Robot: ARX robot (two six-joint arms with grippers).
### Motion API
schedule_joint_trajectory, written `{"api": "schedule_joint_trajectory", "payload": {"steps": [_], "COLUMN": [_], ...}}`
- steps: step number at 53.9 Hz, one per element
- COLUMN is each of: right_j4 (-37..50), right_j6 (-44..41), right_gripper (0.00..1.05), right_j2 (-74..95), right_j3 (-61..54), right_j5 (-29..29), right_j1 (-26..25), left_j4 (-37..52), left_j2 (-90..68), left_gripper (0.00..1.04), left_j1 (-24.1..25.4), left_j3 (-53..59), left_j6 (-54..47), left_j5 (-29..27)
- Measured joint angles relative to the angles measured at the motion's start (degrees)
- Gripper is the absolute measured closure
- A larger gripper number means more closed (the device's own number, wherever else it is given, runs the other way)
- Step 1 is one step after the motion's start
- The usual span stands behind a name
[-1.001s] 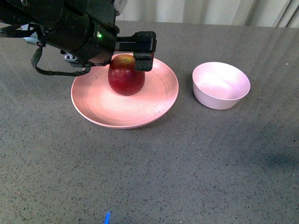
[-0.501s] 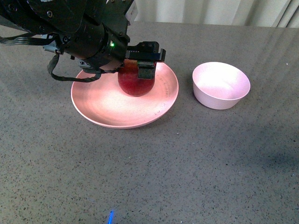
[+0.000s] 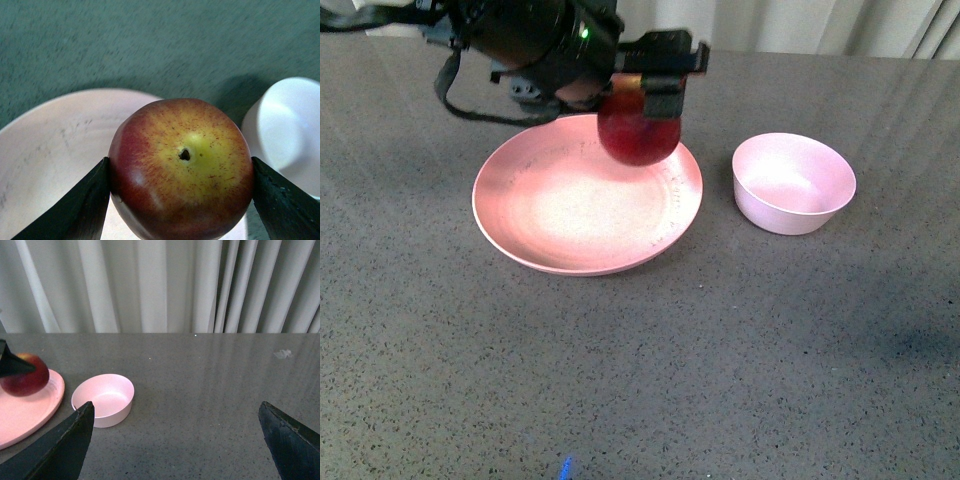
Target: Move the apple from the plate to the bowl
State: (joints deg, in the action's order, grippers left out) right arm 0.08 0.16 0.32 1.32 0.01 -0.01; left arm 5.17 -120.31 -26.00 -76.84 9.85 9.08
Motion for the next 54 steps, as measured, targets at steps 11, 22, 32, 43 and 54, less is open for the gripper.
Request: {"api": "schedule_joint_trajectory", "payload": {"steps": [11,22,32,43,54], "right_j4": [0.0,0.0,0.0,0.0,0.0], "right_j6": [0.0,0.0,0.0,0.0,0.0], "right_gripper": [0.09,0.09,0.09,0.09,0.09], "right_j2": [0.0,0.0,0.0,0.0,0.0], "right_j3": [0.0,0.0,0.0,0.0,0.0], "right_j5": [0.0,0.0,0.0,0.0,0.0], "right_j1": [0.0,0.0,0.0,0.0,0.0], "left_j4": [-1.4,-2.4,-3.5,-4.0,-4.1], "left_j2": [0.9,-1.7,-5.0,-8.6,-10.8], "left_gripper": [0.34,0.34,0.34,0.34,0.34], "left_j1": [-4.2,-7.2,-8.9,-11.0,-12.8], "left_j3": [-5.4,-9.9,-12.5,-14.9,-16.2], "left_j6": [2.0,2.3,2.4,2.4,2.1], "left_j5": [1.2,1.9,2.4,2.9,3.4]}}
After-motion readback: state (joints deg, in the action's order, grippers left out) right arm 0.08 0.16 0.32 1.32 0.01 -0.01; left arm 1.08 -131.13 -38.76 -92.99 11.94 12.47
